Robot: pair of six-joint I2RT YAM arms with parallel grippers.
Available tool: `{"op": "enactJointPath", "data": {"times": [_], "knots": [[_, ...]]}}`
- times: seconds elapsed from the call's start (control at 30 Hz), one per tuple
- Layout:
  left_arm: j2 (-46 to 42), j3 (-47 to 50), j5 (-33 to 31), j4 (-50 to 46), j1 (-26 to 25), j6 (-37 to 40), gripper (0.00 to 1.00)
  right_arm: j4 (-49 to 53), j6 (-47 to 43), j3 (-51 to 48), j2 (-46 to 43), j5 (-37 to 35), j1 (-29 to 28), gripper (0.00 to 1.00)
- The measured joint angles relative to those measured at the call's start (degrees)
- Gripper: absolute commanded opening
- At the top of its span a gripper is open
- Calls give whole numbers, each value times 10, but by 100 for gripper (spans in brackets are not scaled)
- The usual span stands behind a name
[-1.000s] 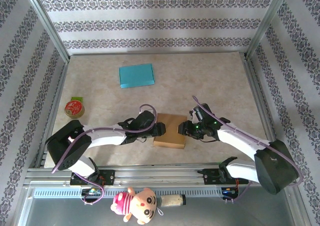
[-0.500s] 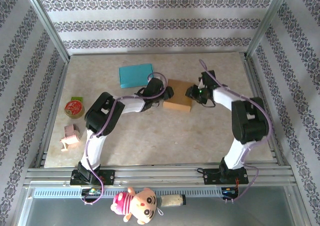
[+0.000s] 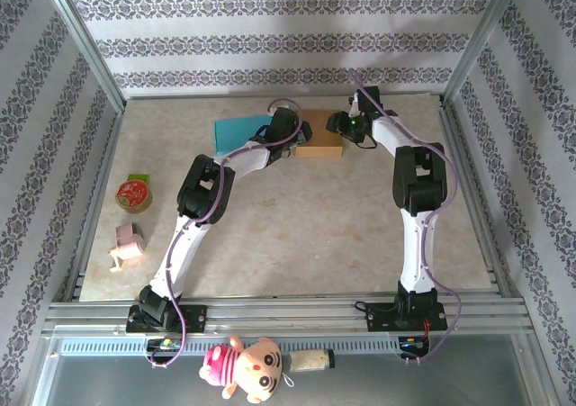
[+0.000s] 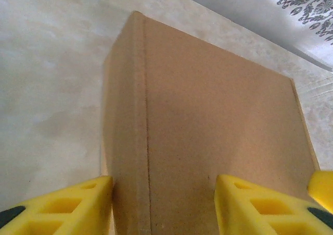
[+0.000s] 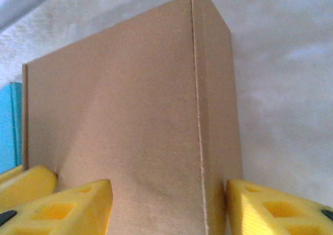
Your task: Fold the paper box
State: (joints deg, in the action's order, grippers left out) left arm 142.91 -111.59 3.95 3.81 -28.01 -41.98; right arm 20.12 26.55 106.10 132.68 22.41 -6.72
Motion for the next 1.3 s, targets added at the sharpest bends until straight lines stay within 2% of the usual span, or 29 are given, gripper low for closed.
{"op": "enactJointPath", "data": {"times": [0.1, 0.27, 0.5, 0.63, 0.83, 1.07, 1.13, 1.3], "knots": [[0, -2, 6, -4, 0, 9, 61, 13, -7, 23, 11, 2, 0, 63], [0, -4, 27, -9, 0, 32, 71, 18, -8, 3, -7, 0, 3, 69], [-4, -3, 67, -19, 4, 49, 76, 24, -10, -58, -111, -16, 10, 79], [-48, 36, 75, -21, 7, 59, 79, 23, -25, -64, -182, -31, 14, 81], [-230, 182, 70, 5, 10, 73, 83, 15, -45, -128, -304, -53, 17, 84], [-513, 428, 52, 104, 11, 120, 100, -12, -75, -291, -477, -92, 17, 90], [-582, 494, 37, 110, 11, 140, 100, -32, -83, -347, -525, -111, 17, 97], [-734, 647, -18, 97, 11, 189, 100, -112, -105, -517, -629, -165, 17, 98]]}}
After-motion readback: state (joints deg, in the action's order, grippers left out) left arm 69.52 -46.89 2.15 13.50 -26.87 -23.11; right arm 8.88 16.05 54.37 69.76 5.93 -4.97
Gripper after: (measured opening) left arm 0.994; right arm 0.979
